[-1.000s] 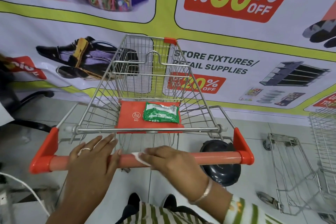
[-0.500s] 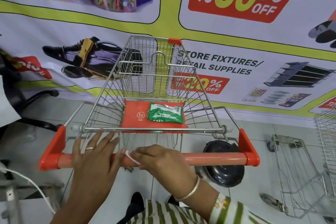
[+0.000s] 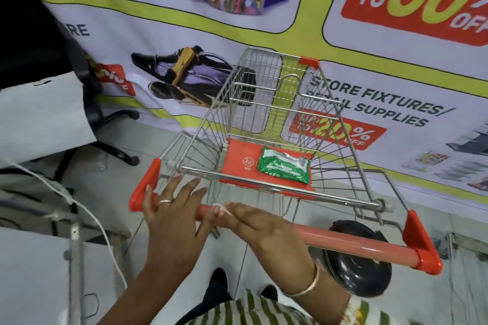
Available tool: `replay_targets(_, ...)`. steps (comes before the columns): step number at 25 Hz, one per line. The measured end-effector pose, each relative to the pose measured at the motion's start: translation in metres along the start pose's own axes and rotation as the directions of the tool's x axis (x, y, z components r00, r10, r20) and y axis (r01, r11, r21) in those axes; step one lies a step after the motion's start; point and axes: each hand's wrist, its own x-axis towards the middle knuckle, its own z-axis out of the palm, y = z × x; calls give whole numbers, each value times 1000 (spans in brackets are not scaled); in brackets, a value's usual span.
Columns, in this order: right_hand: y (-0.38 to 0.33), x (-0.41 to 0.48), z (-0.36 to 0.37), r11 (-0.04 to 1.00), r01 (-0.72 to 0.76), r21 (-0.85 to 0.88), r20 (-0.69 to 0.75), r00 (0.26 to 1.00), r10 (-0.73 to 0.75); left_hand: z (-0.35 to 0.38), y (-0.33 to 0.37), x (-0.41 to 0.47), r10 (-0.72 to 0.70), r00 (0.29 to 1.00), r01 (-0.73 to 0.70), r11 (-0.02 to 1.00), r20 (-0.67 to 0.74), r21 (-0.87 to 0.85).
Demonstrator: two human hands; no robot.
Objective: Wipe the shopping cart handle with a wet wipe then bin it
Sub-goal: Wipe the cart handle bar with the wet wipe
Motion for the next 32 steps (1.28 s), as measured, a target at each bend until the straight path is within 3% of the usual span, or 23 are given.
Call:
replay_targets(3, 21, -35, -26, 999, -39, -25, 29, 999, 39, 1, 1, 0, -19, 1000, 19, 1000, 17, -21)
replay_targets(6, 34, -59, -50, 990, -120, -78, -33, 992, 118, 2, 2, -1, -34, 999, 34, 997, 10, -63)
replay_targets(13, -1, -2, -8, 986, -155, -58, 47, 986, 158, 2, -1, 1, -14, 1000, 15, 998, 13, -59)
replay_targets(19, 31, -64, -56, 914, -398, -86, -16, 917, 398, 4, 0, 1, 12, 999, -15, 997, -50, -70)
replay_targets(25, -9, -4, 3, 977, -205, -55, -75, 977, 201, 7, 0, -1, 30, 997, -31, 1000, -66, -8)
replay_targets(28, 5, -32, -15, 990, -115, -82, -59, 992, 110, 8, 4, -1, 47, 992, -46, 999, -121, 12)
replay_targets(32, 49, -108, -71, 950, -266, -163, -39, 964, 264, 9, 4, -1, 32, 987, -27, 999, -158, 32)
